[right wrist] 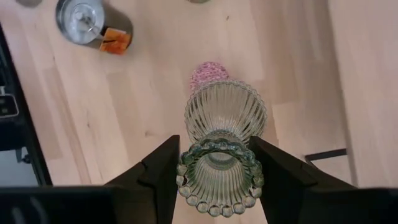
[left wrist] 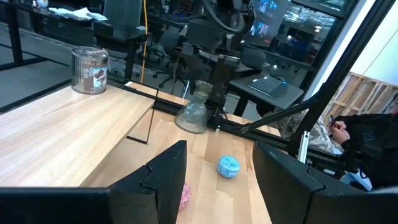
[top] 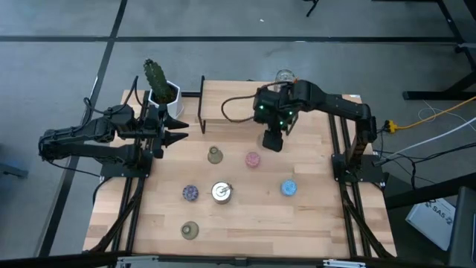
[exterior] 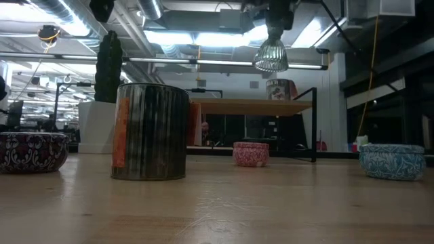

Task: Pick & Place candle stick holders
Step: Put the right green glass candle holder on the shelf

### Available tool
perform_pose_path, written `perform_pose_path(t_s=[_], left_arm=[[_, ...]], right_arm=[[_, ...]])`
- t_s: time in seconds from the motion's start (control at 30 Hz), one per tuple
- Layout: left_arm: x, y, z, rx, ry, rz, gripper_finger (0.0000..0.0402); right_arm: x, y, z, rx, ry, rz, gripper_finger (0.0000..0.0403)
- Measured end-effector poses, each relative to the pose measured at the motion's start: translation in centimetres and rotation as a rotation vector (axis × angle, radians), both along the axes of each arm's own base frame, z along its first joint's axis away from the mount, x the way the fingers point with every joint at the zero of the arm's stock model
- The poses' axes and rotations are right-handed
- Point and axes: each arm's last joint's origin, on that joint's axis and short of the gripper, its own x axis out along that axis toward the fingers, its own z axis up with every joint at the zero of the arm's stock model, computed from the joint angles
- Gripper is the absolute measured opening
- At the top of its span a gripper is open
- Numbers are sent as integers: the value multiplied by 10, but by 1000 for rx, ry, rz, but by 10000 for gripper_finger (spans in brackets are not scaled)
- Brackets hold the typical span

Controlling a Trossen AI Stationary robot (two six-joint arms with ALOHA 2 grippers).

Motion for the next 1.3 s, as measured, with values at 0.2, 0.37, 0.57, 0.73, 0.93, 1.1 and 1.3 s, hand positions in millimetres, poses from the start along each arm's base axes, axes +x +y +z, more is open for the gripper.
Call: perform_pose_path(t_s=[0.2, 0.37, 0.57, 0.73, 0.93, 1.1, 1.3], left_arm=[[0, 0, 0, 0, 0, 2, 180], [0, 0, 0, 0, 0, 3, 180], [0, 0, 0, 1, 0, 3, 180], [0, 0, 0, 0, 0, 3, 180], [0, 0, 0, 0, 0, 4, 180], [0, 0, 0, 1, 0, 4, 180], [0, 0, 0, 1, 0, 4, 180]], right_arm=[[-5, -30, 0, -30, -1, -123, 174], [-9, -52, 1, -31, -17, -198, 174], [-13, -66, 1, -29, -23, -255, 174], [-14, -74, 1, -2, -37, -311, 174], [-17, -83, 1, 19, -53, -358, 174], [-17, -90, 2, 22, -73, -392, 173], [-18, -100, 4, 52, -121, -420, 173]])
